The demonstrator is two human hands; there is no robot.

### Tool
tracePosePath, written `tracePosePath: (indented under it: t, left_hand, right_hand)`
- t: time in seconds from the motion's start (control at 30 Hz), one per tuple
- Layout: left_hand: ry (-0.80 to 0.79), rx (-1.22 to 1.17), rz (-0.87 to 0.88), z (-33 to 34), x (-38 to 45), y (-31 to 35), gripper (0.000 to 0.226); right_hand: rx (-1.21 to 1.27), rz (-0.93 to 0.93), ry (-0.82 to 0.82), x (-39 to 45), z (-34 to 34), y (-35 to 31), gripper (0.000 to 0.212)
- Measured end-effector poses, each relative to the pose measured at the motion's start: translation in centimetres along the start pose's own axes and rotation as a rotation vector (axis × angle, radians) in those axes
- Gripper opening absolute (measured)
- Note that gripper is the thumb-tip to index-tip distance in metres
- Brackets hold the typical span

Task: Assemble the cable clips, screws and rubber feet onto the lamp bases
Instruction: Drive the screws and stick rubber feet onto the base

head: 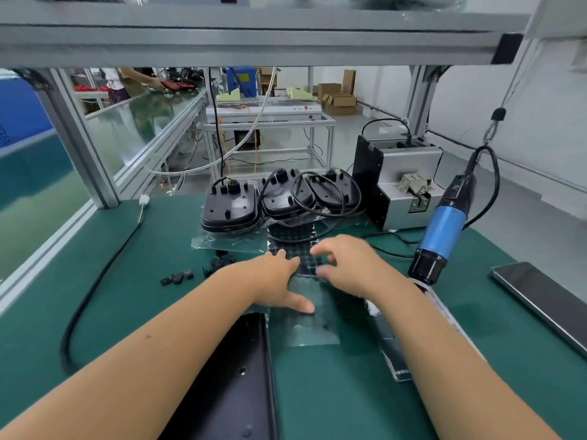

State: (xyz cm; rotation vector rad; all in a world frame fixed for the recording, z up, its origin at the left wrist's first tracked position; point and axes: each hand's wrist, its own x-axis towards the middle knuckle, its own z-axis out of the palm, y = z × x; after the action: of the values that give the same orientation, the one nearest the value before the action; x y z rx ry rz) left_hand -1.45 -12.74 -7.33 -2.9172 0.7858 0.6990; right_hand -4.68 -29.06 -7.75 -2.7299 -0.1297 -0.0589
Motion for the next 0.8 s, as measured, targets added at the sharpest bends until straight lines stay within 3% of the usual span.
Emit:
tracePosePath:
  t: [0.07,0.17,0.33,0.43,0.57,0.8]
  left_hand:
    - [-0.018,-0.001,0.014,0.1,-0.3,-0.2,0.118]
    - [0.024,-0.042,0.023,0.1,-0.4,-0.4,0.114]
    - [0.201,-0.164,0.053,-0.5,-0.2,-1.4,0.058]
    - [0.220,-0.270,0.054,-0.7,-0.1,-2.2,0.040]
    - [0.182,-0.365,0.050,-1.3,-0.7,-4.2,0.035]
    - [0.203,-0.413,0.041,-0.7,-1.2,-5.1,0.038]
  right_hand:
    - [-0.062,0.017,-0.133,0.5,0.1,-0.2,0.040]
    - [-0.001,0.058,-0.069,-0.1,-0.5,0.2,0.031]
    - [-0.095,0.053,-0.113,-2.4,-1.3,1.2,0.019]
    - [-0.147,0.021,-0.142,-3.8,-1.4,0.9,0.017]
    - [-0.107,-0.091,-0.224,-5.1,-0.2,-0.6,0.029]
    - [-0.028,-0.181,-0.197,-5.3,1.3,-1.5,0.017]
